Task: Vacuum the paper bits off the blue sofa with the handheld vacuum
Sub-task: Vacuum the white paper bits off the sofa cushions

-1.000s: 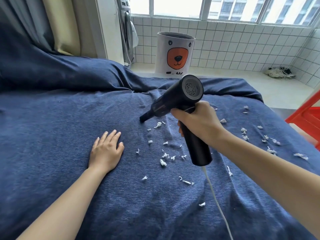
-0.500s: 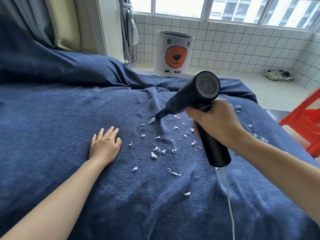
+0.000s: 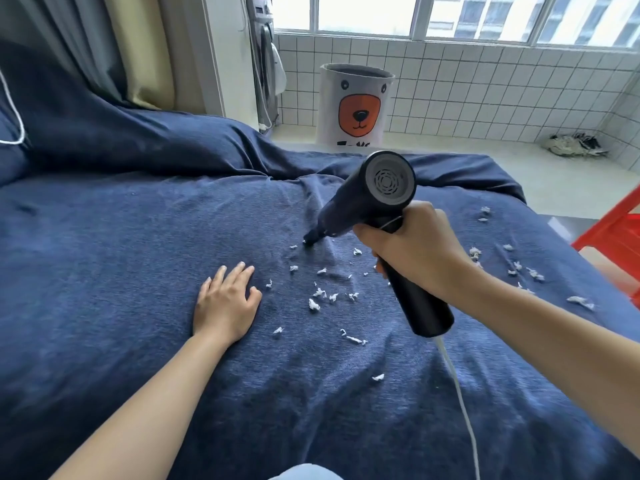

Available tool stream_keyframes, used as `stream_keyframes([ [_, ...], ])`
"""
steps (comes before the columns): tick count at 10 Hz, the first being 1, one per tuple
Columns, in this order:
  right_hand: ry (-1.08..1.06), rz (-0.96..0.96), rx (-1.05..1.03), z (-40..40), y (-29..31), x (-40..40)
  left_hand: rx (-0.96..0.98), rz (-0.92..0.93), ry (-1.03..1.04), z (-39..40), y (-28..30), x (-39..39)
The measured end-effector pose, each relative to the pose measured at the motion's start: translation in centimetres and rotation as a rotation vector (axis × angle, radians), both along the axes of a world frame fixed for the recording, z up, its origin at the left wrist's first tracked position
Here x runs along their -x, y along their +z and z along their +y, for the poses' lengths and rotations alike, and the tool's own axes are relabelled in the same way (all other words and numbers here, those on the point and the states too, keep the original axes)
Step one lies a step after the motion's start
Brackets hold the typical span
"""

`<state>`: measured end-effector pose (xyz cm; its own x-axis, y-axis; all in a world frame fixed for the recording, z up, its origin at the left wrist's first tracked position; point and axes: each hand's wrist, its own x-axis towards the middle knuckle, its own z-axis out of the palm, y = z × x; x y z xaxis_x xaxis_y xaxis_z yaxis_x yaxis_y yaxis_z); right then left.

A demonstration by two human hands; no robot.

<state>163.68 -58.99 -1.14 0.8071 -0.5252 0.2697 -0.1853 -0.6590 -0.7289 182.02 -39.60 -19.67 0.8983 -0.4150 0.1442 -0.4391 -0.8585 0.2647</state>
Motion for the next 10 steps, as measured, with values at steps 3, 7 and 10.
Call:
stream_keyframes([
  [3, -0.064, 0.012, -0.030, 0.0, 0.0, 0.1, 0.022, -0.010, -0.002, 0.1, -0.1, 0.1],
  [7, -0.074, -0.010, -0.057, 0.0, -0.7, -1.5, 0.020, -0.013, 0.001, 0.2, -0.1, 0.3],
  [10, -0.018, -0.005, -0.235, 0.6, 0.0, -1.4, 0.016, -0.021, 0.002, 0.2, -0.3, 0.0],
])
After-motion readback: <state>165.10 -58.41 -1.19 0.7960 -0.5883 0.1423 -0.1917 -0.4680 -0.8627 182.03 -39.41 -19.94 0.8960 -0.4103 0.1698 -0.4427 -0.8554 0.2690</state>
